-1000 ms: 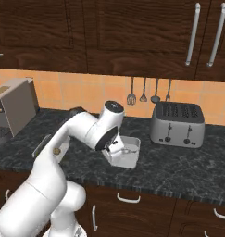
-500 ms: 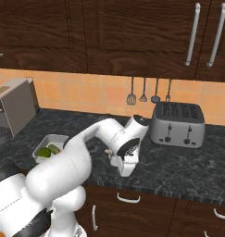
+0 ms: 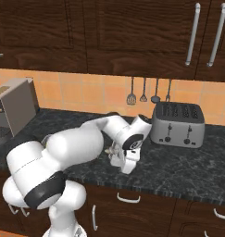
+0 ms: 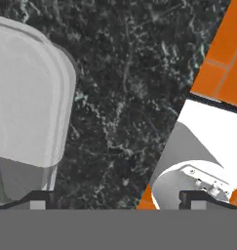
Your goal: Take the meat container that has the fish and place it on the second highest rack of the freezer. Then take the vegetable container that has the lime and potato and place it on the highest rack of the freezer.
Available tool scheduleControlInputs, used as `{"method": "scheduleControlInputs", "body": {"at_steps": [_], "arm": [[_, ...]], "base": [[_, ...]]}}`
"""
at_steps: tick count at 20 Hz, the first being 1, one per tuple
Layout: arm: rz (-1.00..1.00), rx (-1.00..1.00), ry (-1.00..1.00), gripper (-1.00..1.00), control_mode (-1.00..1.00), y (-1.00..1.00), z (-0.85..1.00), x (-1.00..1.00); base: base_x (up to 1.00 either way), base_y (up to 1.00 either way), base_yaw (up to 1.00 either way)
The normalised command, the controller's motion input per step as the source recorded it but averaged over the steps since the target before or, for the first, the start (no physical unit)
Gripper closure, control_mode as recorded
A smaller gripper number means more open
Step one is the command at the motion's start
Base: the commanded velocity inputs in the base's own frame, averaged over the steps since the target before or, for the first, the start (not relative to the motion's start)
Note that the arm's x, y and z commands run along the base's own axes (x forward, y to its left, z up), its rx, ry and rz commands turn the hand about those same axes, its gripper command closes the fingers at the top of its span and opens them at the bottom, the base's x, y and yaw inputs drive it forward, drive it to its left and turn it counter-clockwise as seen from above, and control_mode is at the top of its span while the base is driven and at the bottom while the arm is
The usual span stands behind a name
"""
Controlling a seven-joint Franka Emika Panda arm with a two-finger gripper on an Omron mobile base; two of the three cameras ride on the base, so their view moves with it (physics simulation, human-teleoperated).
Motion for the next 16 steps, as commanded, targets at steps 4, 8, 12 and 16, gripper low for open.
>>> {"method": "scheduleControlInputs", "body": {"at_steps": [4,8,12,16], "arm": [[-0.14,0.0,0.06,-1.0,-1.0,-0.01,-0.31,0.23],[-0.07,0.0,0.0,-1.0,-1.0,-0.05,-0.34,0.24],[-0.01,0.0,0.0,-1.0,-1.0,-0.21,-0.08,0.3],[0.0,-0.01,0.04,-1.0,-1.0,0.03,-0.4,0.01]], "base": [[0.0,0.0,0.0],[0.0,0.0,0.0],[0.0,0.0,0.0],[0.0,0.0,0.0]]}}
